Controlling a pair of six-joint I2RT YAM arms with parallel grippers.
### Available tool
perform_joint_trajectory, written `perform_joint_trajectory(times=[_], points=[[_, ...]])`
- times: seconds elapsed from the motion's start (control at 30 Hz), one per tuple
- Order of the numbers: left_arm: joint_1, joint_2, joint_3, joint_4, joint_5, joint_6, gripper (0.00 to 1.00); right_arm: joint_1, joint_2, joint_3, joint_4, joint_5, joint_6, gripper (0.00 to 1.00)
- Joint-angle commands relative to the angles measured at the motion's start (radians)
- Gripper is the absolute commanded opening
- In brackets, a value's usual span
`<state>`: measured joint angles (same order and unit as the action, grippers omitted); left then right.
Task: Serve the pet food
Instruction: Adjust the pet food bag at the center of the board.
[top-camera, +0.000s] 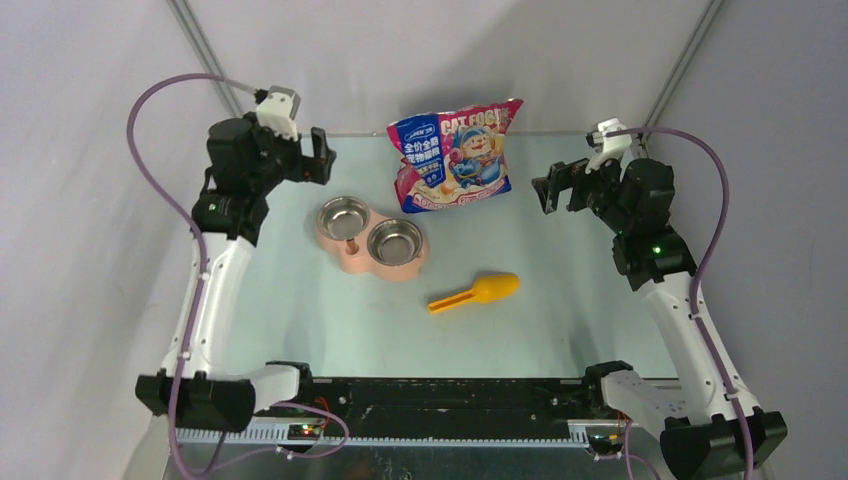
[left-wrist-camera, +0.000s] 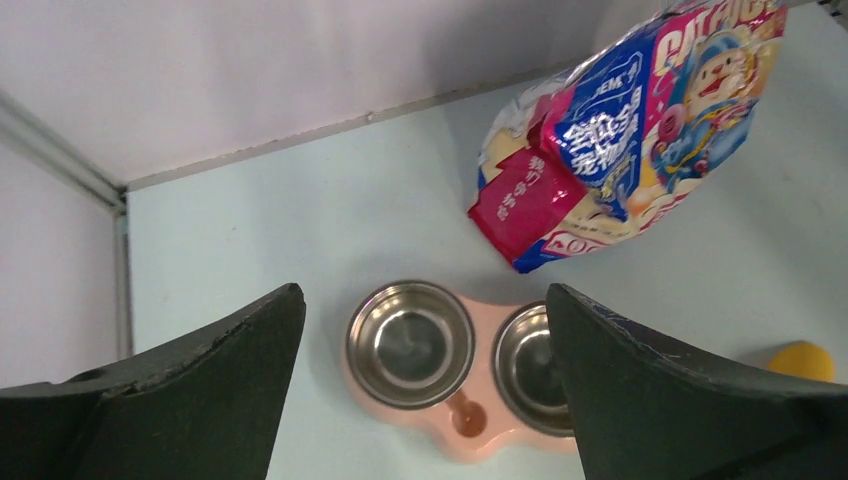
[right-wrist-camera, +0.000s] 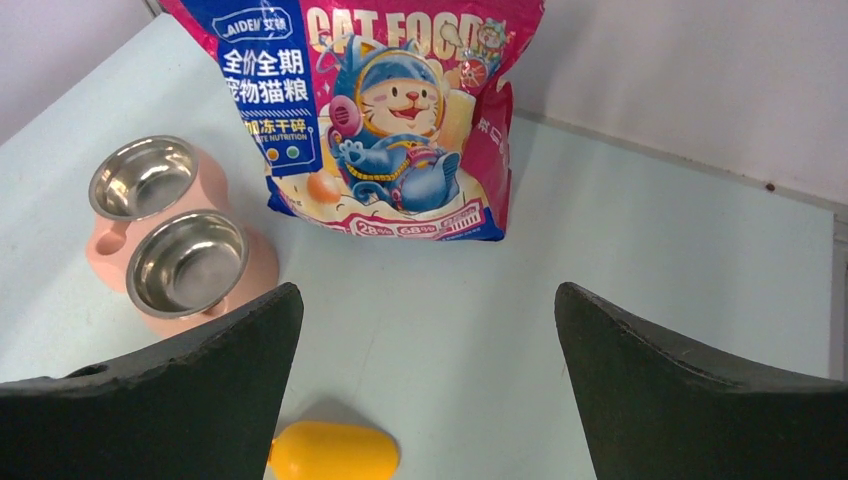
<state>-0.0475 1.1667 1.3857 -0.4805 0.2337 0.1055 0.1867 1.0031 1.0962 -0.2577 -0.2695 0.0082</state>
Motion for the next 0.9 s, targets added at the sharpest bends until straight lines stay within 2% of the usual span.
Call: perform_joint_trajectory(times=[0.0, 0.13, 0.27, 0.37, 0.5, 0.87], points=[[-0.061, 0.110, 0.106, 0.055, -0.040, -0.054, 0.98, 0.000, 0.010, -0.011, 0.068, 0.030, 0.005, 1.00], [-0.093, 0.251, 0.189, 0.056, -0.168, -0.115, 0.98, -0.004, 0.028, -0.020, 0.071, 0.032, 0.004, 0.99], [-0.095, 0.453, 0.341, -0.069, -0.278, -0.254, 0.98, -0.011, 0.045, -0.026, 0.074, 0.019, 0.013, 1.00], [-0.095, 0.611, 0.476, -0.152, -0.276, -0.299, 0.98, -0.015, 0.051, -0.036, 0.085, 0.019, 0.016, 1.00], [-0.101, 0.743, 0.554, -0.197, -0.284, -0.340, 0.98, -0.028, 0.066, -0.043, 0.090, 0.013, 0.021, 1.00], [-0.147, 0.961, 0.723, -0.224, -0.197, -0.393, 0.98, -0.113, 0.095, -0.042, 0.075, -0.059, 0.059, 1.00]])
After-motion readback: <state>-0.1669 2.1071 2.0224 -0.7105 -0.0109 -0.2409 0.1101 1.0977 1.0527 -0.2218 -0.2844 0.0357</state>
